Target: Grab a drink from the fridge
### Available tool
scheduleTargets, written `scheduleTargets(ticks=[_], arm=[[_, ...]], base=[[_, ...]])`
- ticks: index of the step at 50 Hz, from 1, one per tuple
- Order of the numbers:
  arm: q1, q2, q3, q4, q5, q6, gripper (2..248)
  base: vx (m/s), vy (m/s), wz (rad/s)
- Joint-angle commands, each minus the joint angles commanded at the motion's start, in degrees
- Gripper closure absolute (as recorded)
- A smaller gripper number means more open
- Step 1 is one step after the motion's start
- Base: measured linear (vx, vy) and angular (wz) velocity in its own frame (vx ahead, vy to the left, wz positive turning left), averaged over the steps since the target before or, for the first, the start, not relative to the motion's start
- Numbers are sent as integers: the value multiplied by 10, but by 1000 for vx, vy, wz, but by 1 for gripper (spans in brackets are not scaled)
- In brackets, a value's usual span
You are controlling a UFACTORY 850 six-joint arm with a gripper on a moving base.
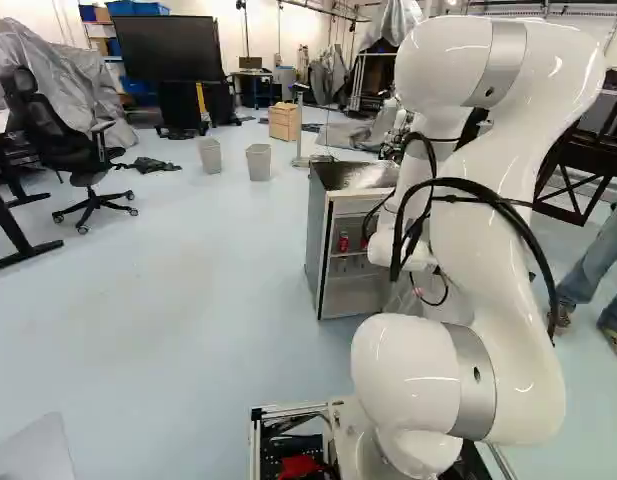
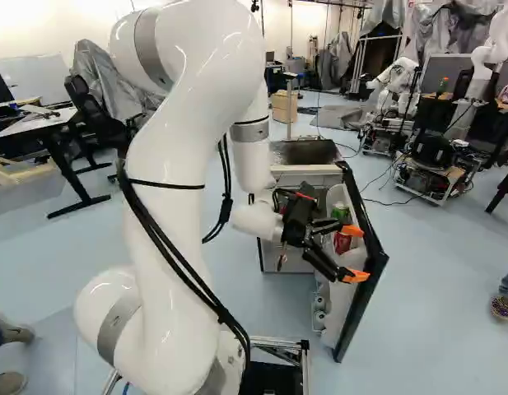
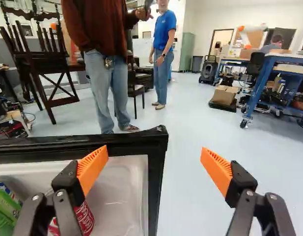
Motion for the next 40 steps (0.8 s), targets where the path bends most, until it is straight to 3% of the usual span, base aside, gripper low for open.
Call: scheduleTargets(ticks=[40], arm=[[-104, -61, -129, 0, 0, 0, 3]], base=[[0, 0, 0]])
